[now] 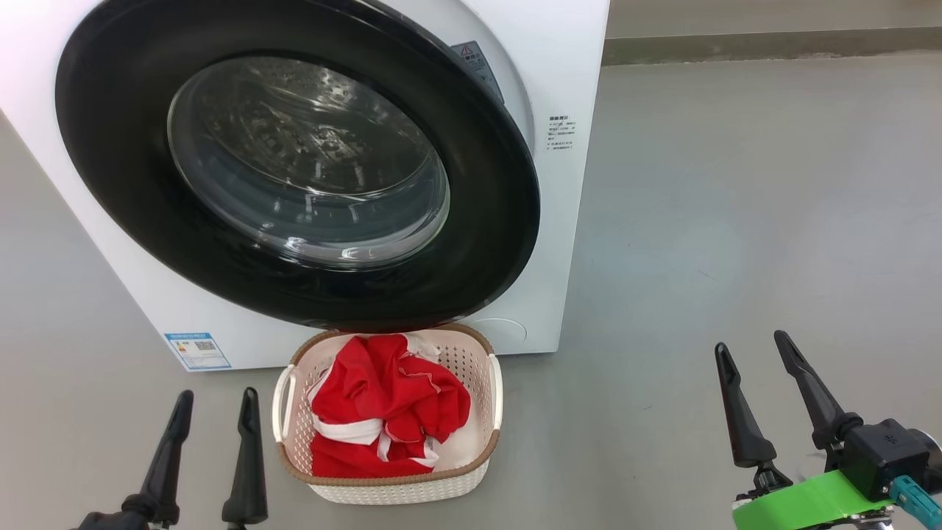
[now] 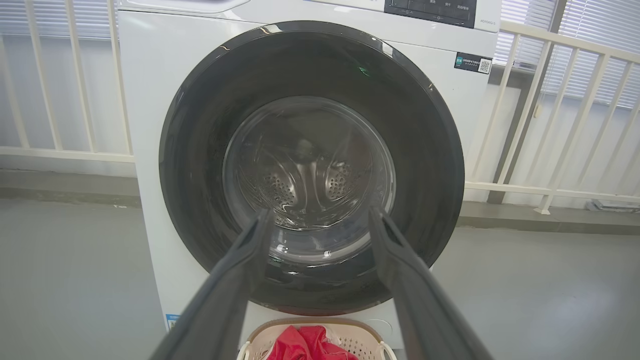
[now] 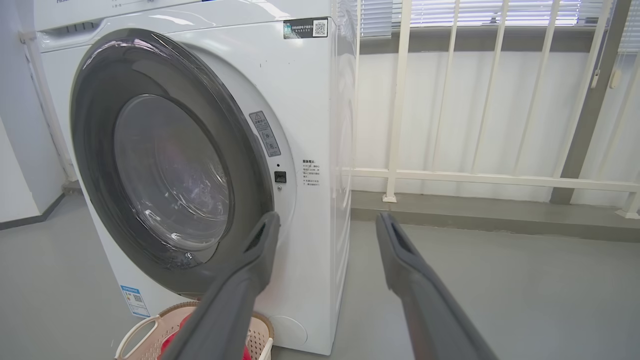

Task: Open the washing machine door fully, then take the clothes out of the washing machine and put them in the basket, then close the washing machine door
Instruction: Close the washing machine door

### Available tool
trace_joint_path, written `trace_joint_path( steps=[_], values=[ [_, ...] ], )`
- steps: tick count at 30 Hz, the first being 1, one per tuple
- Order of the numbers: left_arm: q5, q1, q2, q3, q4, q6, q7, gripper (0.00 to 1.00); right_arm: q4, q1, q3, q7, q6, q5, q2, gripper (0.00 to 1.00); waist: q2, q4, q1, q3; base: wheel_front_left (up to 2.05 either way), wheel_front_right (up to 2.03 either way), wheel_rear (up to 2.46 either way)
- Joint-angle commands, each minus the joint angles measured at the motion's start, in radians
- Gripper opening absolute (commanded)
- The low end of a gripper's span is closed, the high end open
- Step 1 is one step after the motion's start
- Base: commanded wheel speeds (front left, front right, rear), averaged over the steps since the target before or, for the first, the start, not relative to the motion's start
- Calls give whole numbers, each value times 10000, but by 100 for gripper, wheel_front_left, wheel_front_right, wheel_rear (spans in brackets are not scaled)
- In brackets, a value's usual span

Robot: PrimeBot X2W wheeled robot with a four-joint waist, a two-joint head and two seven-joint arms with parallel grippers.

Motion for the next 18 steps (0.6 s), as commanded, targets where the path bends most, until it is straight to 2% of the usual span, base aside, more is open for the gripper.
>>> trace_joint_path(
  steps=[1,18],
  values=[
    [128,-119,16,401,-284,-80,-77,100,-303,-47,154,-65,48,-75,-91,100,0,2,0,-1,0,0,0],
    [461,-172,-210,451,-157,-423,-78,100,-261,30,183,-65,48,16,-91,100,0,170,0,42,0,0,0]
  ],
)
